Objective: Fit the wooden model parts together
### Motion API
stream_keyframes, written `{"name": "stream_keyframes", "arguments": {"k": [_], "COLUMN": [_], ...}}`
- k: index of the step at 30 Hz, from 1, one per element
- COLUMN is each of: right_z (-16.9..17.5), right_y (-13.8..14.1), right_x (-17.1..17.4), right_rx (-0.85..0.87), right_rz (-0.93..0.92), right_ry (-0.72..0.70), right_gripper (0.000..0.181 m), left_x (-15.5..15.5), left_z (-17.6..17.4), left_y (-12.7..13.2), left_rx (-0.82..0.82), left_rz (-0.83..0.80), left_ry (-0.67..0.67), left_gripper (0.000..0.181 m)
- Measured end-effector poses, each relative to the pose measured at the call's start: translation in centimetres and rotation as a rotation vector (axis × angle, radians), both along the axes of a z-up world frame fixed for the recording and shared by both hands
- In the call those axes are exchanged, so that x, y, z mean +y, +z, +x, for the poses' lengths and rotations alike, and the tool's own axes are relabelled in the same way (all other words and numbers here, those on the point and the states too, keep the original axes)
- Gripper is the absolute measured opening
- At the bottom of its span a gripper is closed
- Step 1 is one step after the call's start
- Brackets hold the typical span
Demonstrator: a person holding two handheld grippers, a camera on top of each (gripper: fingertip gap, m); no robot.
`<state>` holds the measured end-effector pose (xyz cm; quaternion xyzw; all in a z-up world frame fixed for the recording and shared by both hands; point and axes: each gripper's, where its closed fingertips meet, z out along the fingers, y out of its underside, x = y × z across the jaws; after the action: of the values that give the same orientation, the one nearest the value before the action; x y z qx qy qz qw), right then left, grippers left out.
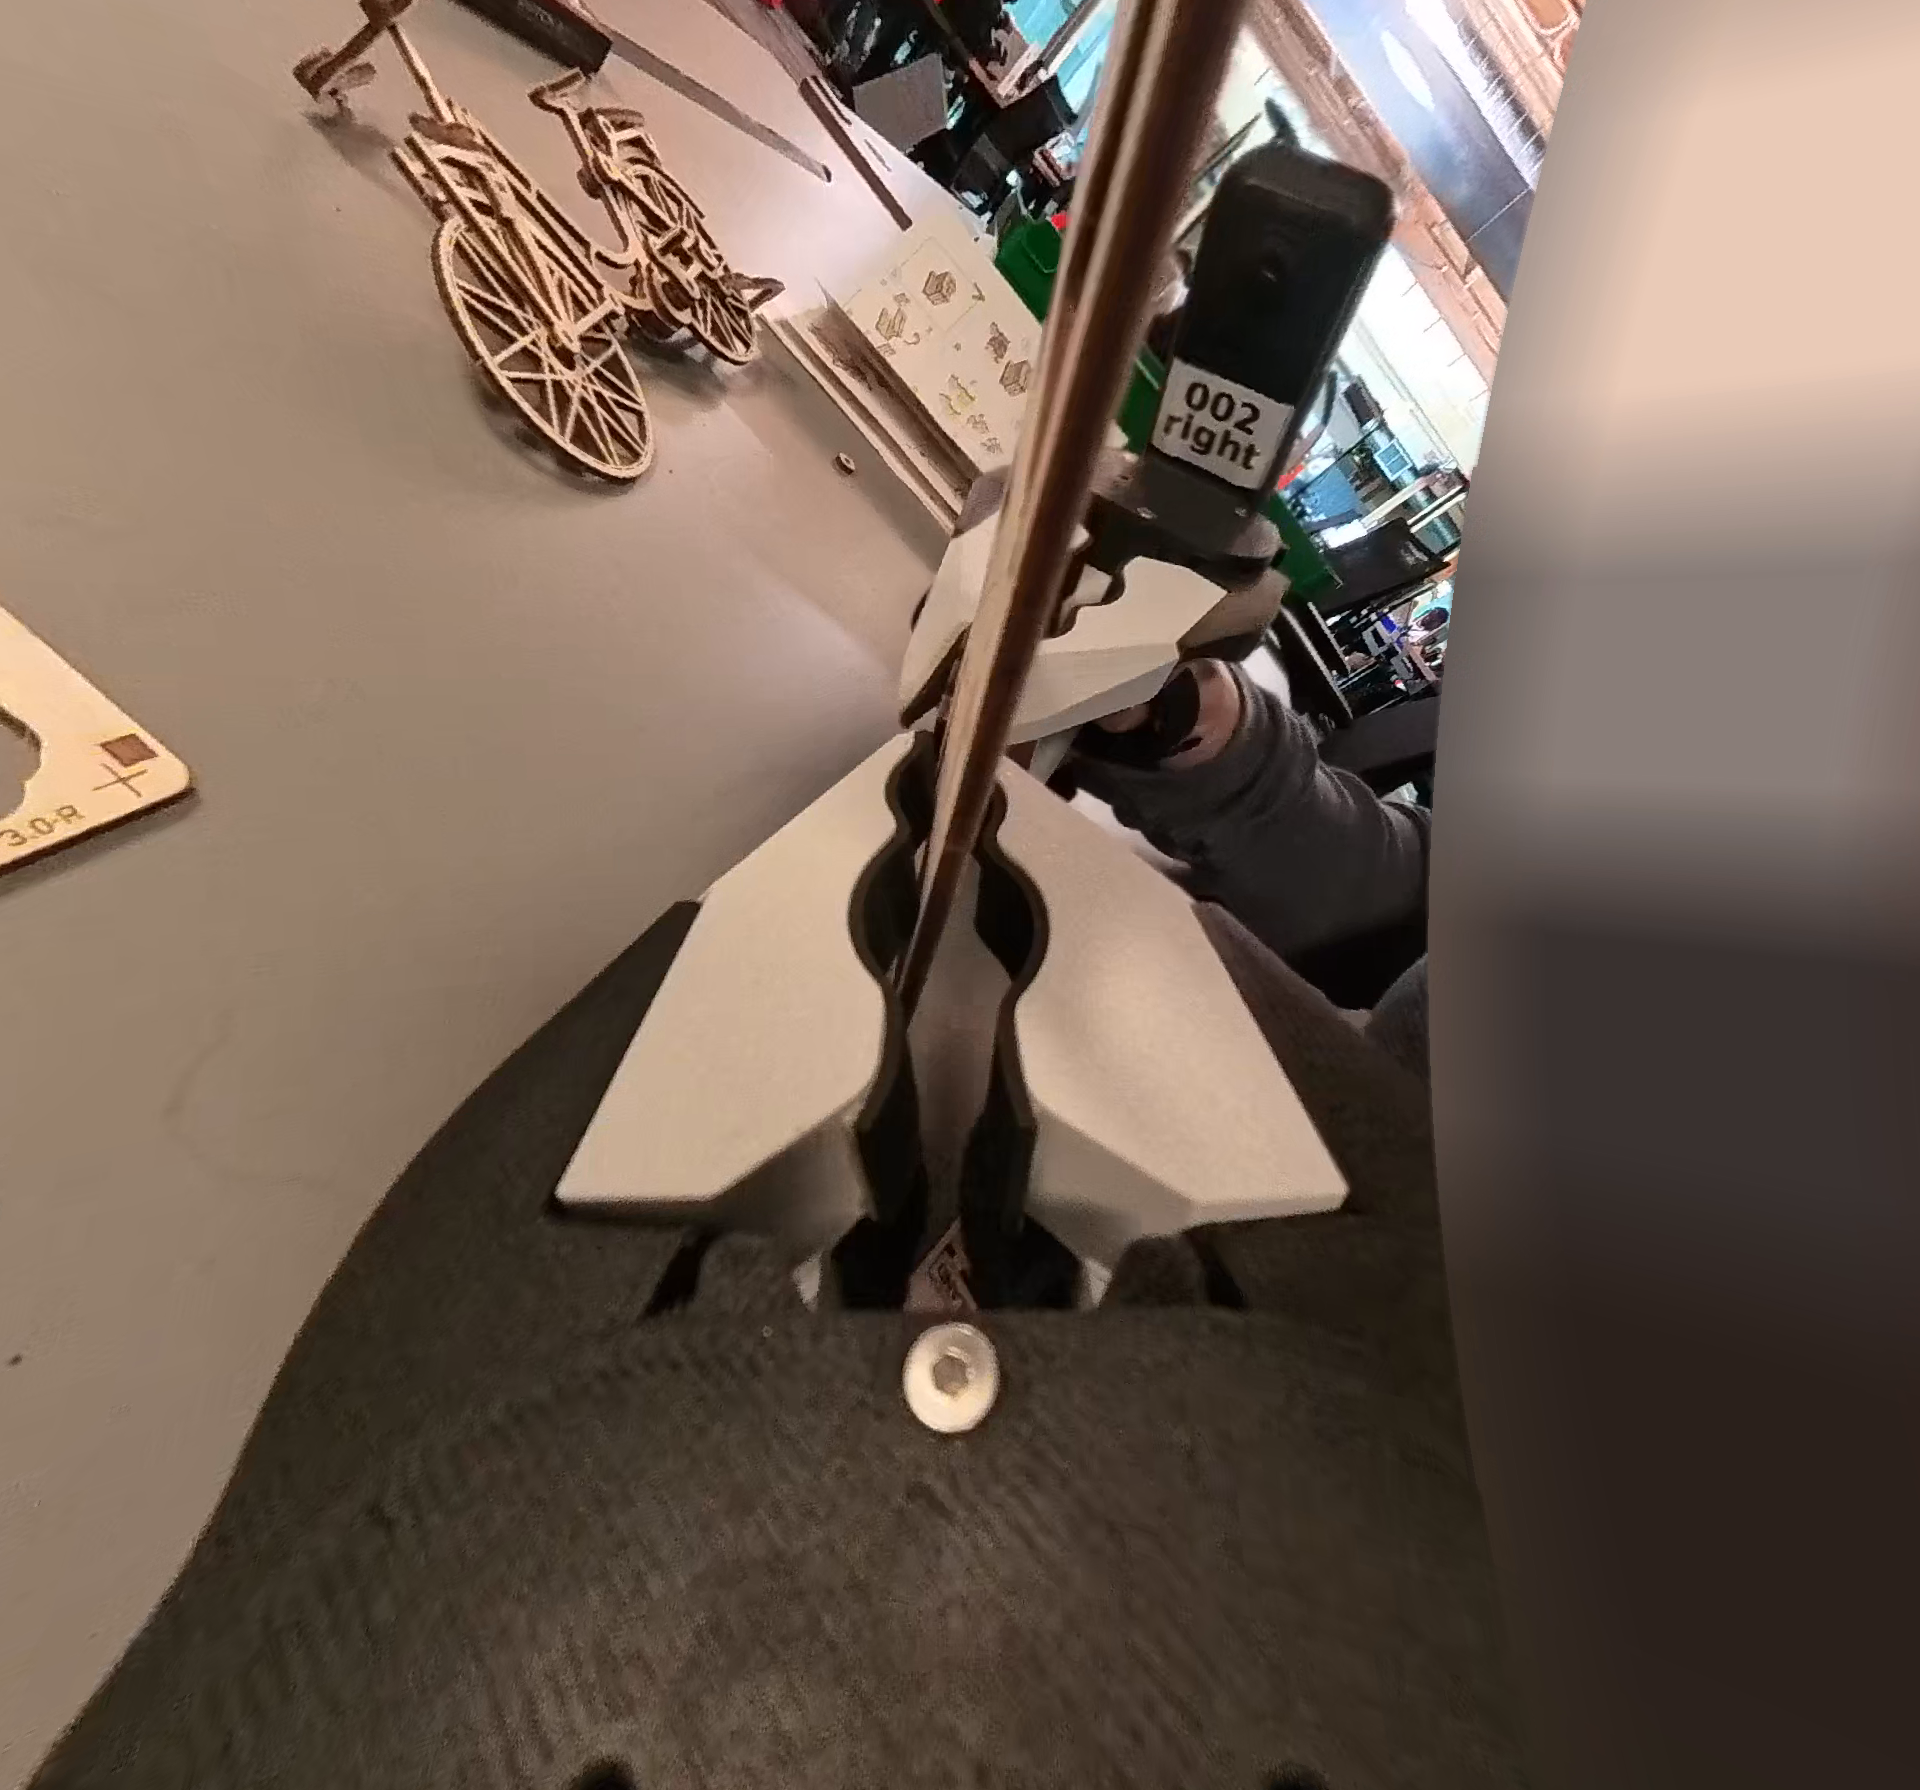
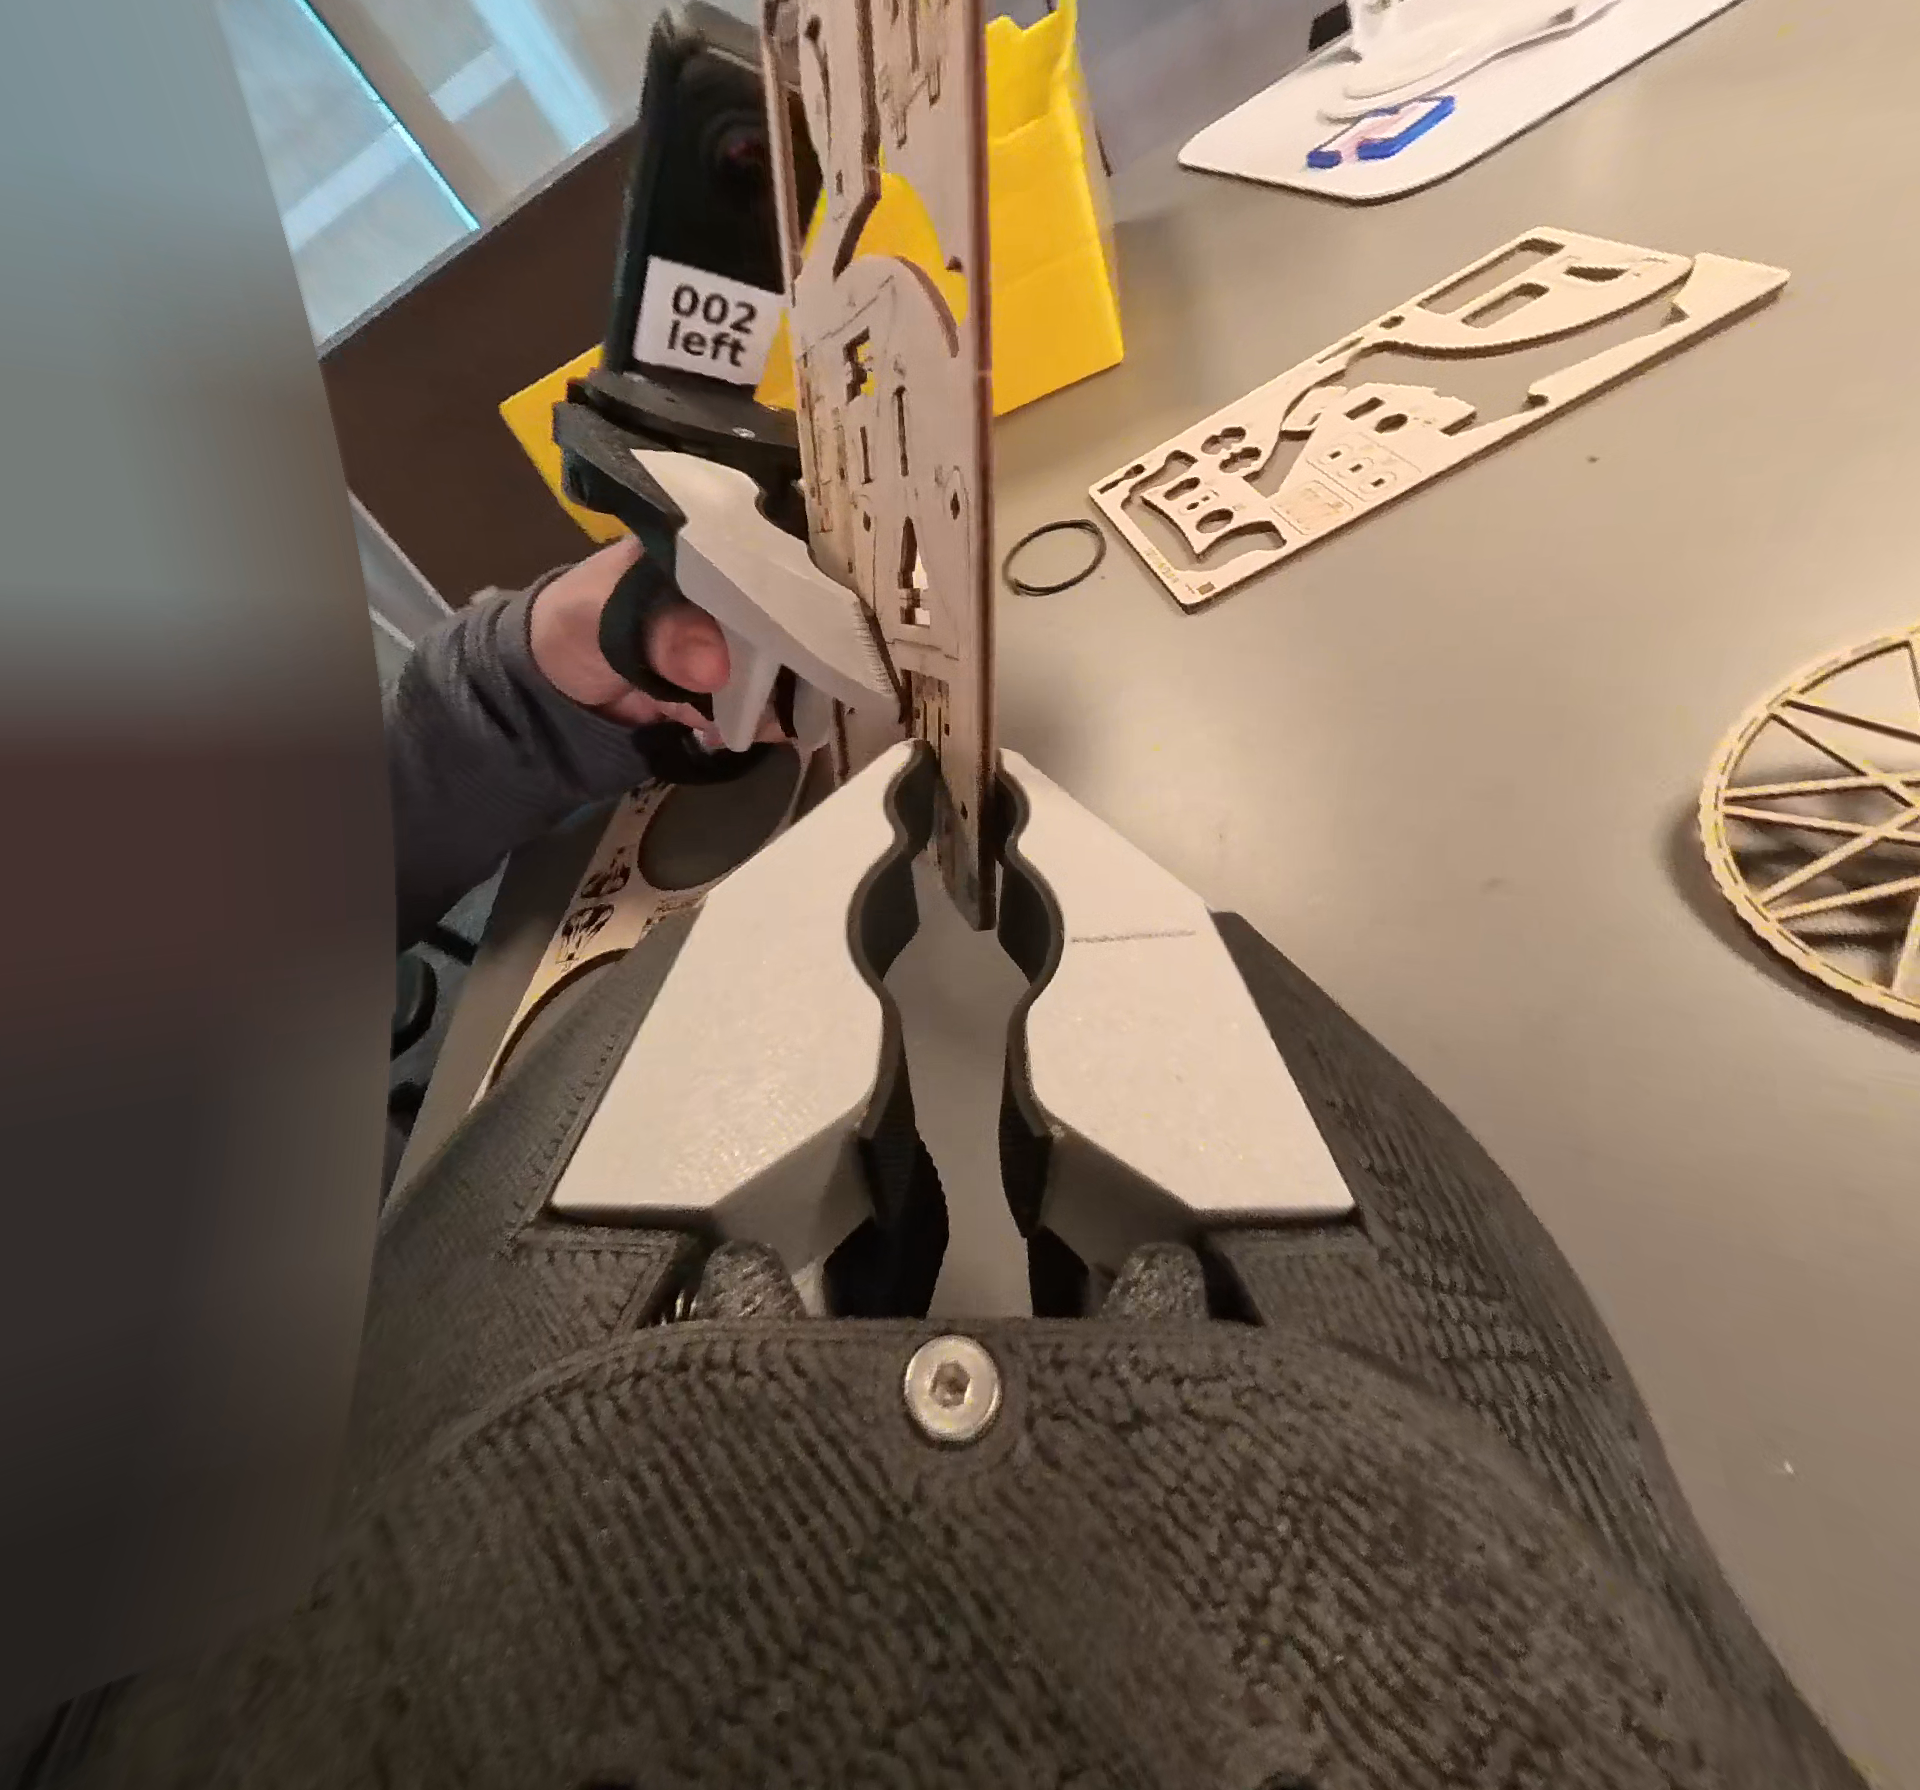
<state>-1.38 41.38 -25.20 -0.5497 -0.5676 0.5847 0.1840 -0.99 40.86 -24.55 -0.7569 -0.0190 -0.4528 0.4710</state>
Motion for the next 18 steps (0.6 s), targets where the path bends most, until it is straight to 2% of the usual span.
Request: {"name": "stream_keyframes", "arguments": {"k": [6,11,18], "right_z": [-0.1,0.1,0.0], "right_y": [-0.4,-1.2,-1.9], "right_x": [0.7,0.9,1.1], "right_rx": [-0.016,-0.062,-0.101], "right_rz": [0.043,0.08,0.152], "right_ry": [-0.036,-0.011,-0.093], "right_gripper": [0.017,0.016,0.015], "left_x": [0.4,0.5,0.6], "left_z": [-0.1,0.1,-0.1], "left_y": [-0.4,-1.0,-1.7], "left_rx": [0.003,0.028,0.06], "left_rz": [-0.03,-0.062,-0.095], "left_ry": [0.021,0.034,0.052], "left_gripper": [0.002,0.002,0.003]}}
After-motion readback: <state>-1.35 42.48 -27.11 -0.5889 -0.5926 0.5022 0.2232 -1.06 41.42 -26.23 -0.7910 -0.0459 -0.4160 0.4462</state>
